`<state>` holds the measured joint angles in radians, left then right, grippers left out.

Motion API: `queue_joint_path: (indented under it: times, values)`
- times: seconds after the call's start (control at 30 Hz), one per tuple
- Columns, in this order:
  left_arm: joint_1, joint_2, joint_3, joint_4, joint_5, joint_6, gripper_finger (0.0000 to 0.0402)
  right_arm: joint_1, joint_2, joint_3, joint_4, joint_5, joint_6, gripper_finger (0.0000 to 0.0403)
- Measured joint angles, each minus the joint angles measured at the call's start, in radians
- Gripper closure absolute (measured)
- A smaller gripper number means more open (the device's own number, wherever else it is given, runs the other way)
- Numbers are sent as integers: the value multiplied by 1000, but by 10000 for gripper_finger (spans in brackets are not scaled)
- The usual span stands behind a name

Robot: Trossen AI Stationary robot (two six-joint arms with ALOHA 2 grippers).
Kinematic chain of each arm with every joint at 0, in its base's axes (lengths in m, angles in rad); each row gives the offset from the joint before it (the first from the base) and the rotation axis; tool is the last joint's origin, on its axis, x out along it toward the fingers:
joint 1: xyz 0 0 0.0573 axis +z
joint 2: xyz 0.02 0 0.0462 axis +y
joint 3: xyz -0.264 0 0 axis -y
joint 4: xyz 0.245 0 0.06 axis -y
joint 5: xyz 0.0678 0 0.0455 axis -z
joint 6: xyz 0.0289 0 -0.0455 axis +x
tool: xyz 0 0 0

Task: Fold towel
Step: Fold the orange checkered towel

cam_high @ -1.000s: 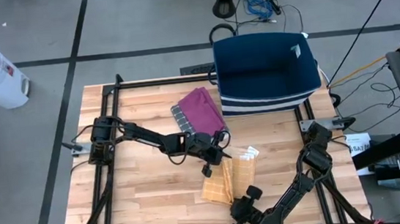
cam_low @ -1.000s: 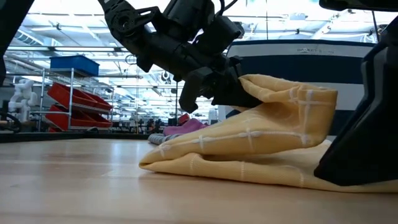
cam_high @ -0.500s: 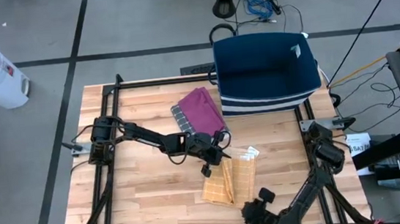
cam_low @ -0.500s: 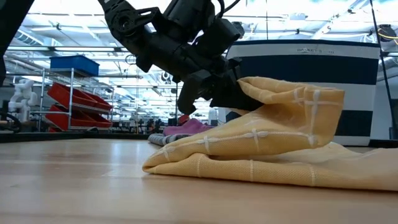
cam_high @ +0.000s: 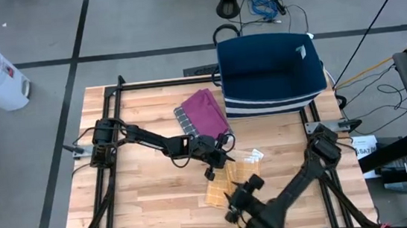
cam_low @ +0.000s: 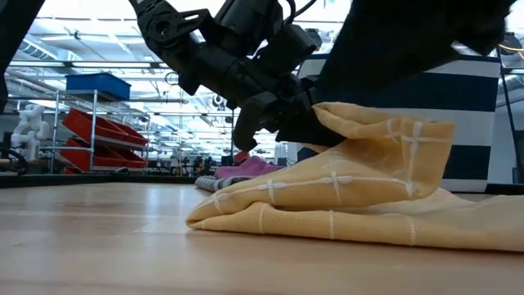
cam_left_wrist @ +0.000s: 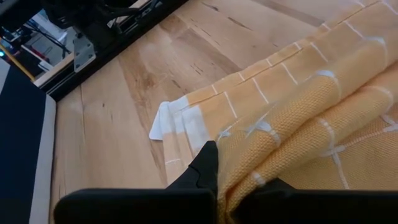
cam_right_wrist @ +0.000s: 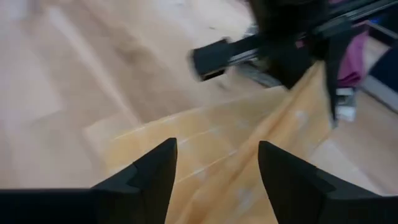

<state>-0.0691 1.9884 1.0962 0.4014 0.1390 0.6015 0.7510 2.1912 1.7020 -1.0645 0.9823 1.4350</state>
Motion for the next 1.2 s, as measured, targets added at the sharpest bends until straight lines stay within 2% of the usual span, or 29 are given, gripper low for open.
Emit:
queue_joint_path:
  times: [0.17, 0.3, 0.47, 0.6, 0.77, 0.83, 0.97, 1.07, 1.2]
  values:
    - [-6, 0, 0, -4, 1, 0, 399, -75, 3, 0, -61, -62, -1, 193]
    - [-6, 0, 0, -4, 4, 0, 399, -111, 19, 0, -76, -73, -25, 202]
    - [-9, 0, 0, -8, 8, -4, 399, -135, 40, -1, -123, -101, 1, 227]
    - [-8, 0, 0, -38, 8, 2, 399, -125, 43, 0, -136, -70, 24, 281]
    - [-7, 0, 0, -59, 8, 4, 399, -120, 43, 0, -134, -73, 7, 373]
    - [-9, 0, 0, -58, 8, 4, 394, -120, 43, 0, -135, -74, -9, 395]
    - [-13, 0, 0, -58, 8, 5, 359, -120, 43, 0, -143, -79, 1, 398]
    - [-23, 0, 0, -66, 8, 10, 315, -114, 43, 0, -147, -93, 10, 401]
    - [-38, -8, 0, -70, -7, 11, 252, -95, 43, 0, -201, -93, 98, 402]
